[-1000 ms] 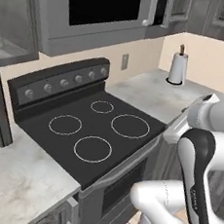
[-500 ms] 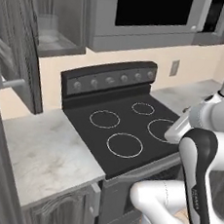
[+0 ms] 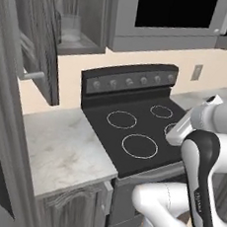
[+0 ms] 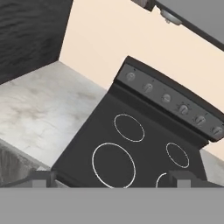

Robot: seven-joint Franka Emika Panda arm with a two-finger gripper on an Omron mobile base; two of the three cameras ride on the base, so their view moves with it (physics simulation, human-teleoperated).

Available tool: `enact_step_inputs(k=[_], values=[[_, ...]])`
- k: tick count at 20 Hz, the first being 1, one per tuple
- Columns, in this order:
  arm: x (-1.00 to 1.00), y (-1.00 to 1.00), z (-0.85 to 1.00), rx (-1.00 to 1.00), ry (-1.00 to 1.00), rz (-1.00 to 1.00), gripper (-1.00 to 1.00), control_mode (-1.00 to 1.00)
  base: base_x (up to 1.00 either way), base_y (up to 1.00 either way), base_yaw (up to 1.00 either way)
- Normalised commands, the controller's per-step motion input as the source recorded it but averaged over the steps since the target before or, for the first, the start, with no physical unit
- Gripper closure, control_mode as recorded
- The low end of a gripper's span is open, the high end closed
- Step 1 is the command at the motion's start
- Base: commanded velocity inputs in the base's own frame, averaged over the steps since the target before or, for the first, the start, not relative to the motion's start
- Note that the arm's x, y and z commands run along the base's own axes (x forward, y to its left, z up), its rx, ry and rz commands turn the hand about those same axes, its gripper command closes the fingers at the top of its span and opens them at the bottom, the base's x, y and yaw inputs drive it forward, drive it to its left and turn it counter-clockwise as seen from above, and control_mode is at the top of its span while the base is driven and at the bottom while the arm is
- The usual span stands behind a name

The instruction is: There is a bowl on the dining counter. Grab a lemon wedge from the fridge and place it in the bowl. Then get the liquor bottle and glass cup from the cabinet and place them next to the bowl.

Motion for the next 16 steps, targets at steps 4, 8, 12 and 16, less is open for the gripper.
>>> enact_step_inputs(k=[4, 8, 12, 16], values=[[0.0, 0.0, 0.0, 0.0, 0.0, 0.0, -1.0, 1.0, 0.0, 0.54, 0.22], [0.0, 0.0, 0.0, 0.0, 0.0, 0.0, -1.0, 1.0, 0.13, 0.57, 0.28], [0.0, 0.0, 0.0, 0.0, 0.0, 0.0, -1.0, 1.0, 0.49, 0.27, 0.29], [0.0, 0.0, 0.0, 0.0, 0.0, 0.0, -1.0, 1.0, 0.61, -0.09, 0.26]])
